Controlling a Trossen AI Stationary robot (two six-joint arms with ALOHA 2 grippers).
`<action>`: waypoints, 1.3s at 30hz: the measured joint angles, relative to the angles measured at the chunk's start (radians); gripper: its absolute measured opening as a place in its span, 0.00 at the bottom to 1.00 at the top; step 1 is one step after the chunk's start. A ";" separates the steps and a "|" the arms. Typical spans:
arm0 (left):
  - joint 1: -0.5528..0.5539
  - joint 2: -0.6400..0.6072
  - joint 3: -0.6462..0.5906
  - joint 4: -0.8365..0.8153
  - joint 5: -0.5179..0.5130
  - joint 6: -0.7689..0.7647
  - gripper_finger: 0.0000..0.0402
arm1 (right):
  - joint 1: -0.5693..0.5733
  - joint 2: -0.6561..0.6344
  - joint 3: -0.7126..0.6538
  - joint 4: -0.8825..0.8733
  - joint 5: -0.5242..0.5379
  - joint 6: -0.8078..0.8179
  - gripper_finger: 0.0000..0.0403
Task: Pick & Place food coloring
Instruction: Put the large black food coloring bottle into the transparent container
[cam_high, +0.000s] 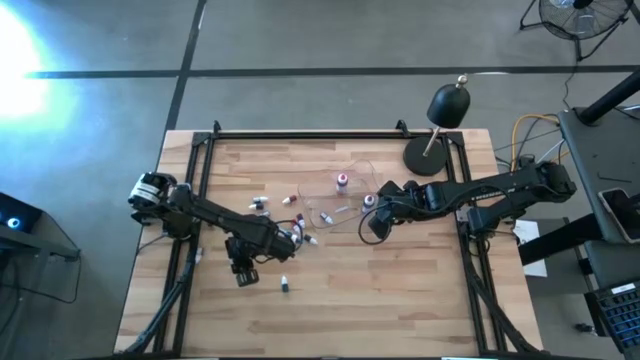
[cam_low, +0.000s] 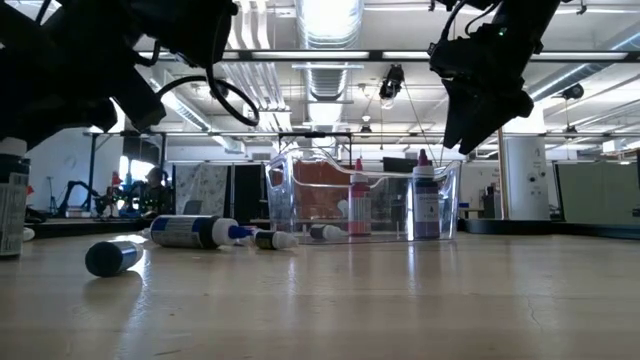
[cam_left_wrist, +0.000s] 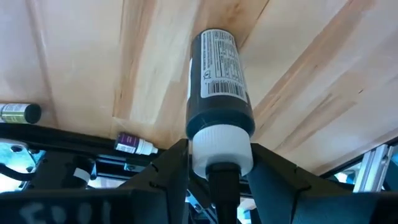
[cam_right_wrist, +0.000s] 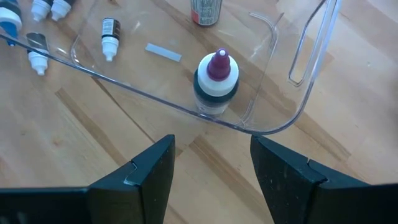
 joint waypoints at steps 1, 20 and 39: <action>0.000 -0.003 0.000 0.000 -0.005 -0.003 0.32 | 0.000 0.000 0.000 0.000 0.000 0.000 0.50; -0.001 -0.045 0.051 0.024 -0.158 -0.034 0.32 | 0.000 0.000 0.000 -0.001 -0.001 -0.004 0.50; -0.115 -0.498 -0.056 0.160 -0.452 -0.822 0.32 | 0.000 0.000 -0.013 -0.004 -0.001 -0.022 0.50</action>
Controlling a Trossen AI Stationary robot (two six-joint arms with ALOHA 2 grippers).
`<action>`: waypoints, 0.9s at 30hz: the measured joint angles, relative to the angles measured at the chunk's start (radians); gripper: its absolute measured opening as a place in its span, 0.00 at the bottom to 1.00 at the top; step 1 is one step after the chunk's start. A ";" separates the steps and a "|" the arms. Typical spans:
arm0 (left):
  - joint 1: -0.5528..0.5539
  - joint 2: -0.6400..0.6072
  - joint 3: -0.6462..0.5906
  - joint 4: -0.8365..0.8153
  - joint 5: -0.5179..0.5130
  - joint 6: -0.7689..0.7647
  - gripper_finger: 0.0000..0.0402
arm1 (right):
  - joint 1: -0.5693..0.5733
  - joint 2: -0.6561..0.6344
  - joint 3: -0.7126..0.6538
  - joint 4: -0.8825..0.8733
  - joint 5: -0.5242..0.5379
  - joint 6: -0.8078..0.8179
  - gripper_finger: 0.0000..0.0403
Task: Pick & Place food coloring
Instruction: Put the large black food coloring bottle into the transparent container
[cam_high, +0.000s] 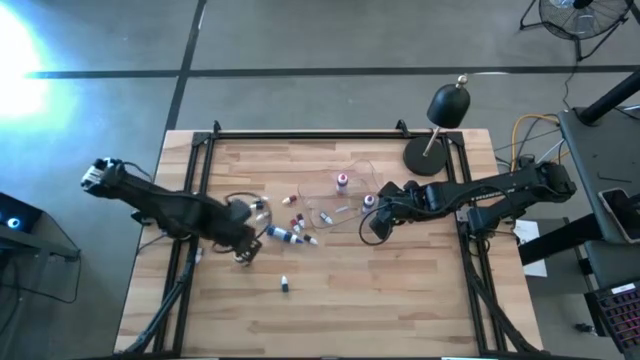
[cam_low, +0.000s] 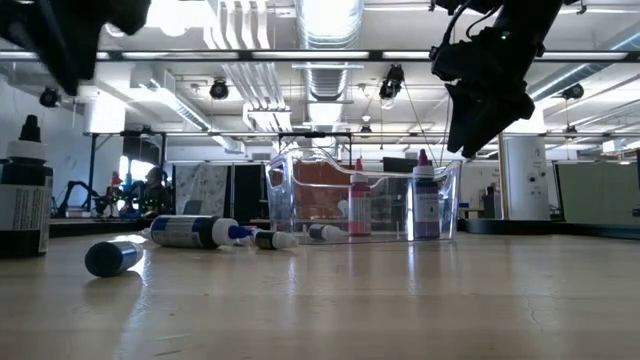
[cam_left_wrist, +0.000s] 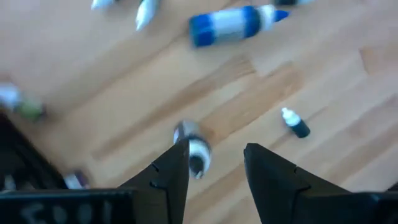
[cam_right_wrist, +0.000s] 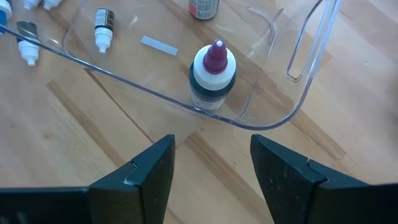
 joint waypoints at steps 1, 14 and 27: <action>-0.023 -0.023 -0.029 0.005 -0.002 -0.076 0.32 | 0.000 0.000 0.000 0.000 0.000 0.000 0.50; -0.144 -0.078 -0.191 0.111 -0.027 -0.464 0.32 | 0.000 0.000 -0.002 0.003 0.003 -0.008 0.50; -0.144 -0.062 -0.179 0.132 -0.027 -0.367 0.32 | 0.000 0.000 -0.002 0.005 0.008 -0.004 0.50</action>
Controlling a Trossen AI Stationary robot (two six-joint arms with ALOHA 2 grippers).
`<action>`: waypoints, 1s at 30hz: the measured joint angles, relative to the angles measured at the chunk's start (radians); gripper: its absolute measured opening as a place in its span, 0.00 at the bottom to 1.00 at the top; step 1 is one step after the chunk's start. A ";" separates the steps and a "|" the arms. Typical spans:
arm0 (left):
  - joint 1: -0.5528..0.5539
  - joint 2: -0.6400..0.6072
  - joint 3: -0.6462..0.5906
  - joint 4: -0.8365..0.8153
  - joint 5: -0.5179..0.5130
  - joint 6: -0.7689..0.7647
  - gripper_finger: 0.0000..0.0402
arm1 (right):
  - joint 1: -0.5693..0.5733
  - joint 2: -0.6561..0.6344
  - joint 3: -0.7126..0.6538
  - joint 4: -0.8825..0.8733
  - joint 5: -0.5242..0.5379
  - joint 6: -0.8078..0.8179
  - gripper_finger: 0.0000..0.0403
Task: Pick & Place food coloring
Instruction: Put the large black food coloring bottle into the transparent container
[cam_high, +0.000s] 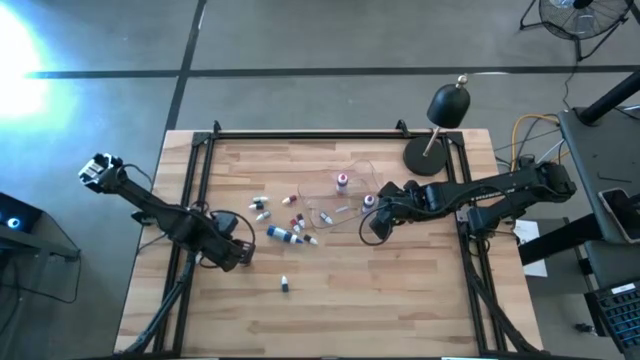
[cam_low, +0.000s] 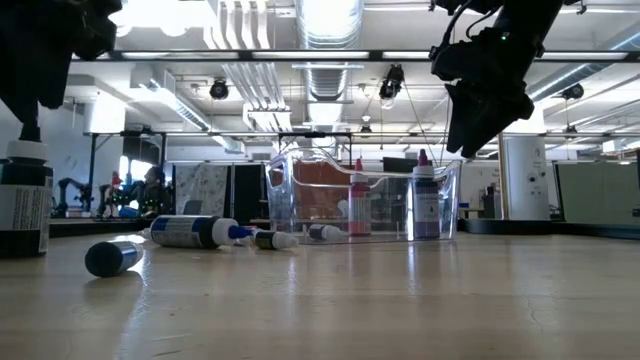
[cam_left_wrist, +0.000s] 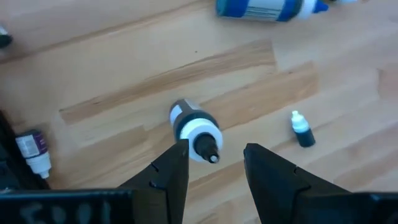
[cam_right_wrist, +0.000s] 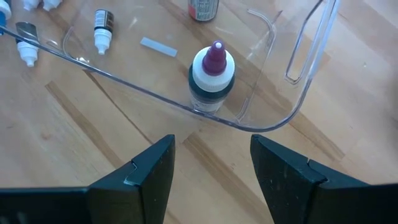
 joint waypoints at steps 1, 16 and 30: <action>0.000 -0.003 0.008 -0.006 0.000 0.017 0.32 | 0.000 0.000 0.000 0.000 0.000 0.000 0.50; 0.013 -0.004 0.038 -0.005 -0.012 0.262 0.32 | 0.000 0.000 0.000 0.012 0.005 0.000 0.50; 0.017 -0.004 0.039 0.003 0.007 0.348 0.45 | 0.000 0.000 0.000 0.018 0.005 0.019 0.50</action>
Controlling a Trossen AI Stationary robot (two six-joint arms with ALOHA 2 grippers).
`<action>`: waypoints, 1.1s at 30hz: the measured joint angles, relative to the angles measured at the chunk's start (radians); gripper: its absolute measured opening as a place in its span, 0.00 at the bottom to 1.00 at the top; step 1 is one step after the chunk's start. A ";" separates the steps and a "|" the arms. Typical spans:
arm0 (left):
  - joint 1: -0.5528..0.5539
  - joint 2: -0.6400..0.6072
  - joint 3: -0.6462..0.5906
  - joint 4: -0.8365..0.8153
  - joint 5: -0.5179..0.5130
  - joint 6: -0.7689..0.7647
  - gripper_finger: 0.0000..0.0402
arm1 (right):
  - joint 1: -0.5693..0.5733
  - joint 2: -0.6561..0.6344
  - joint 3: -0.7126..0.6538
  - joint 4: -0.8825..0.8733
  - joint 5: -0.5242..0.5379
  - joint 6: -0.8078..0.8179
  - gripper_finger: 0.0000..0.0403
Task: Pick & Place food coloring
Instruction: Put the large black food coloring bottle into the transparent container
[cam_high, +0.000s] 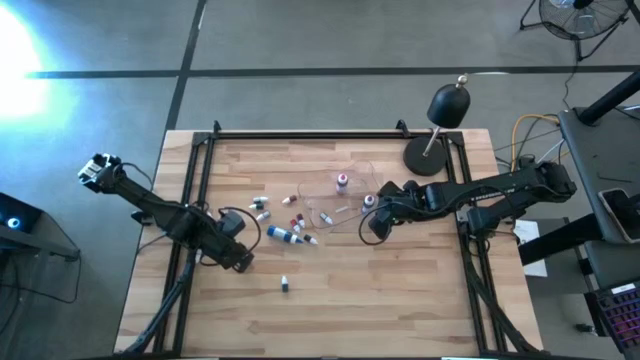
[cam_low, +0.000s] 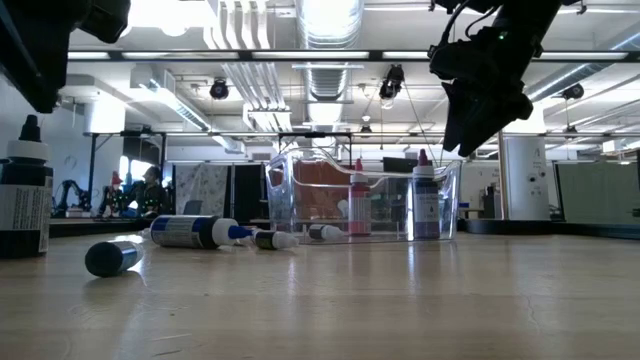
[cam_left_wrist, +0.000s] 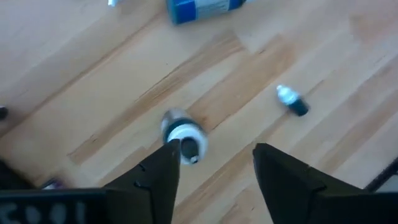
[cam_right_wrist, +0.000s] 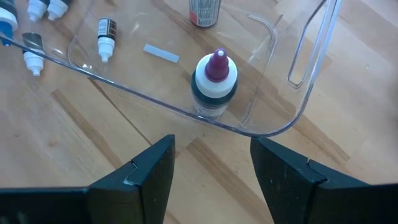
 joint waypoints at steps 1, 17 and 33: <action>0.000 0.001 -0.001 -0.020 0.002 -0.004 0.46 | 0.000 0.000 0.000 0.000 0.000 0.000 0.50; 0.014 0.179 -0.003 -0.062 0.054 -0.067 0.48 | 0.000 0.000 0.000 0.001 0.000 0.000 0.50; 0.035 0.181 -0.040 0.052 0.080 -0.046 0.48 | 0.000 0.000 0.000 0.000 -0.002 -0.004 0.50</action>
